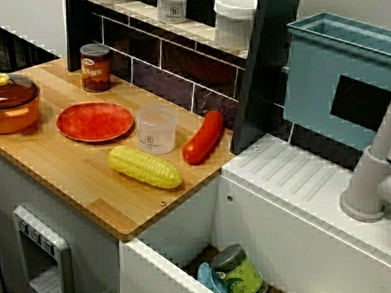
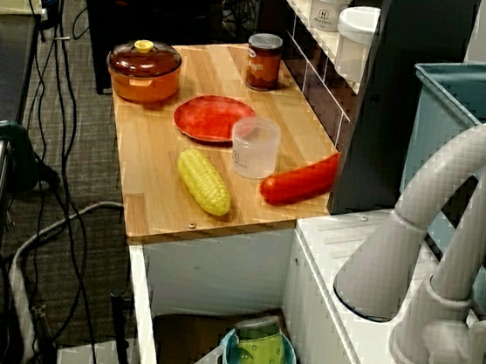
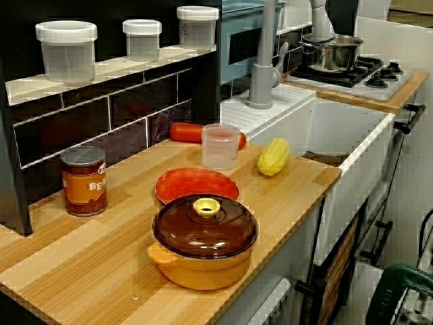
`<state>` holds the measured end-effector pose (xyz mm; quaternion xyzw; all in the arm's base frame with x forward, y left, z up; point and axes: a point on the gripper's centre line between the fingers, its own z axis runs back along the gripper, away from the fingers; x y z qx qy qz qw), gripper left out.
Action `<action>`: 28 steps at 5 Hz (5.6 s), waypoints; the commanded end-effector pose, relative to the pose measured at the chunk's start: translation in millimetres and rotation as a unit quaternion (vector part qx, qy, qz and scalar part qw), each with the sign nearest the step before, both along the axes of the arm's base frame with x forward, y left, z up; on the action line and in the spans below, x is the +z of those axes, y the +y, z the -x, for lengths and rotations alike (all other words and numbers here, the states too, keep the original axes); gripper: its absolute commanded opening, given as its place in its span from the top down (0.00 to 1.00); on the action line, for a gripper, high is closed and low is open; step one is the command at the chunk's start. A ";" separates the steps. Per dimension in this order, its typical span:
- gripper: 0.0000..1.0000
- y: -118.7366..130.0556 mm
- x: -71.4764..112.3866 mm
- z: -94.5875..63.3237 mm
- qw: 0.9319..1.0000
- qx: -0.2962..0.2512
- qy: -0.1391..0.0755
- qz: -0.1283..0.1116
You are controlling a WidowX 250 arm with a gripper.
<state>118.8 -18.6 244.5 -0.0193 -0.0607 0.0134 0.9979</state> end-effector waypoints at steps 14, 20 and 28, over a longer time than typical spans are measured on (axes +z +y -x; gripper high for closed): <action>0.00 23.8 -120.1 -270.8 0.990 0.090 -0.064 -0.090; 0.00 3.1 -119.6 -237.6 0.995 0.070 -0.034 -0.067; 0.00 3.5 -170.4 -236.8 0.988 0.089 -0.046 -0.116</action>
